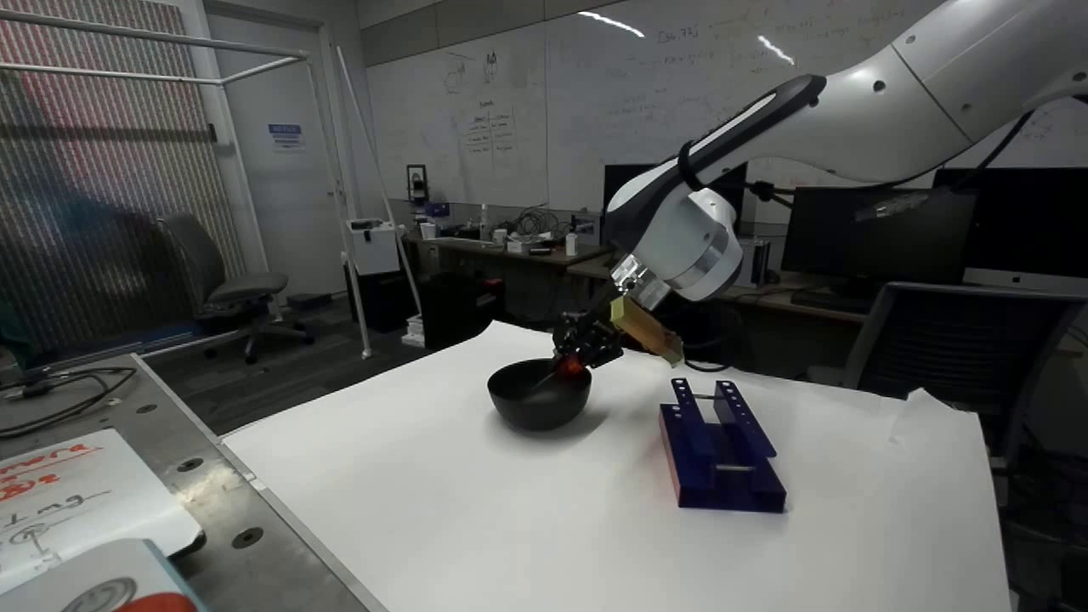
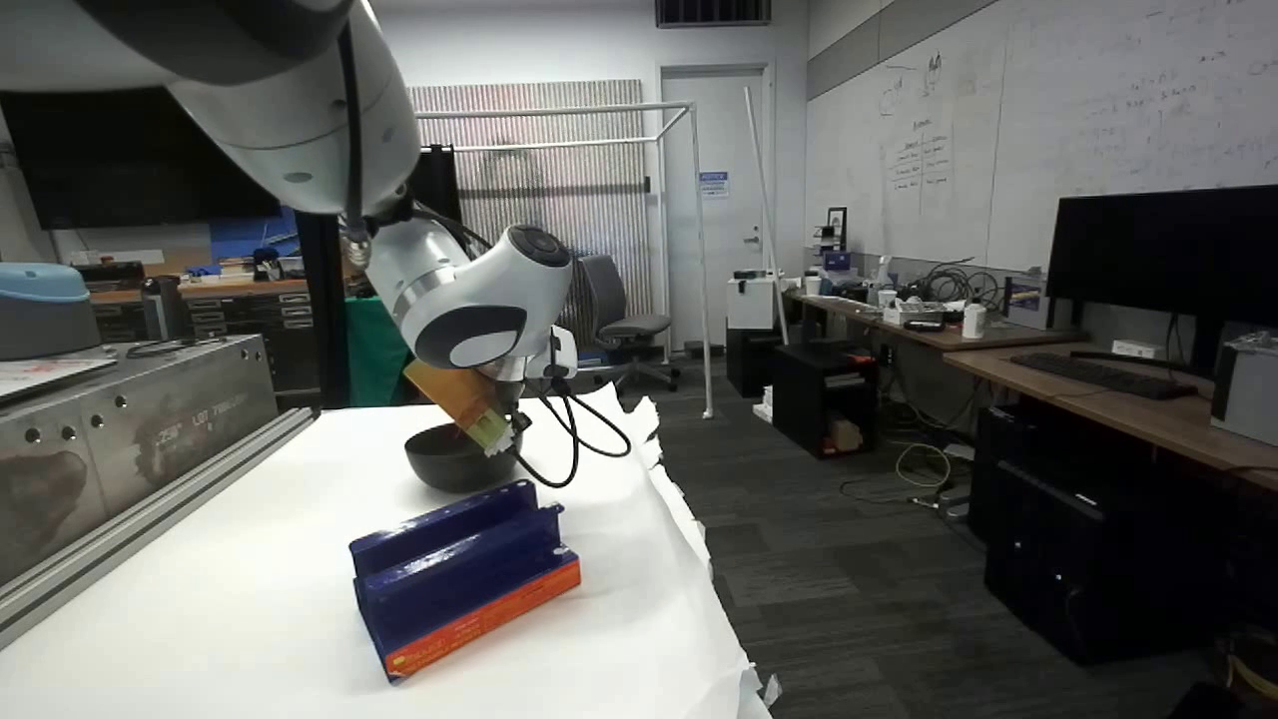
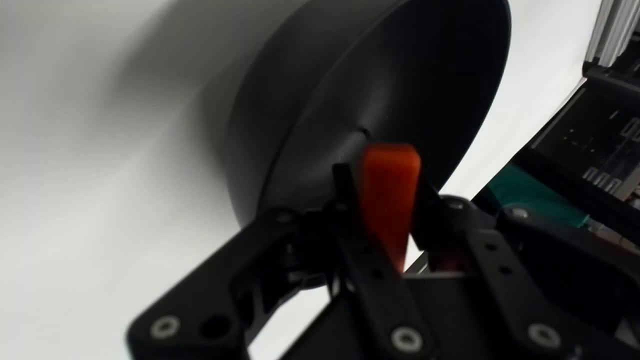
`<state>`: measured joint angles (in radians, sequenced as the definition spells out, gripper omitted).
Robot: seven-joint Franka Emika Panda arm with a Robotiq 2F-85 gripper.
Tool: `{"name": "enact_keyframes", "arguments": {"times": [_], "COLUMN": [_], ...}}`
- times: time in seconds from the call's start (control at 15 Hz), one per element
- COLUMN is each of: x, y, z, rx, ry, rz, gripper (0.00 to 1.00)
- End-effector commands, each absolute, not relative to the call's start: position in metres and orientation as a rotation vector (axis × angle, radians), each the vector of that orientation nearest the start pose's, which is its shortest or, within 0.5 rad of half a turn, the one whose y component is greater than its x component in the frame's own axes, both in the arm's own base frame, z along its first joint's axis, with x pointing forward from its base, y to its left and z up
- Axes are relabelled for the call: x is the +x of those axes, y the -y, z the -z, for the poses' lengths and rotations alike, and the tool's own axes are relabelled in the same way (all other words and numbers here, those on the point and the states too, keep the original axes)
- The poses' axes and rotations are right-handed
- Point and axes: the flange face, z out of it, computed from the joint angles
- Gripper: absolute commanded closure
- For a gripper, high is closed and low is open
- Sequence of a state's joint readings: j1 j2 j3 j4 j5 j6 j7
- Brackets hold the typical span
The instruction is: Pick up the orange object and put it in the bowl.
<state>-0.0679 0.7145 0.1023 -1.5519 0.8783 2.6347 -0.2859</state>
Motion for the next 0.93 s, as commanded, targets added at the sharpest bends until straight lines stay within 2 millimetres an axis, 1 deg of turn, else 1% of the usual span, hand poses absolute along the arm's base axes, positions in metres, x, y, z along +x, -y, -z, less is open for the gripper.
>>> {"name": "enact_keyframes", "arguments": {"times": [0.0,0.07,0.2,0.33,0.4,0.6,0.73,0.87], "x": [0.742,0.738,0.731,0.727,0.726,0.721,0.715,0.706], "y": [0.004,0.003,0.002,0.003,0.004,0.001,-0.002,-0.005], "z": [-0.272,-0.28,-0.296,-0.321,-0.335,-0.38,-0.407,-0.432], "rx": [-2.469,-2.497,-2.557,-2.619,-2.637,-2.715,-2.789,-2.867], "ry": [-0.457,-0.427,-0.385,-0.364,-0.344,-0.293,-0.263,-0.242], "rz": [0.47,0.446,0.417,0.428,0.443,0.497,0.489,0.425], "gripper": [0.4,0.31,0.17,0.01,0.0,0.0,0.0,0.0]}}
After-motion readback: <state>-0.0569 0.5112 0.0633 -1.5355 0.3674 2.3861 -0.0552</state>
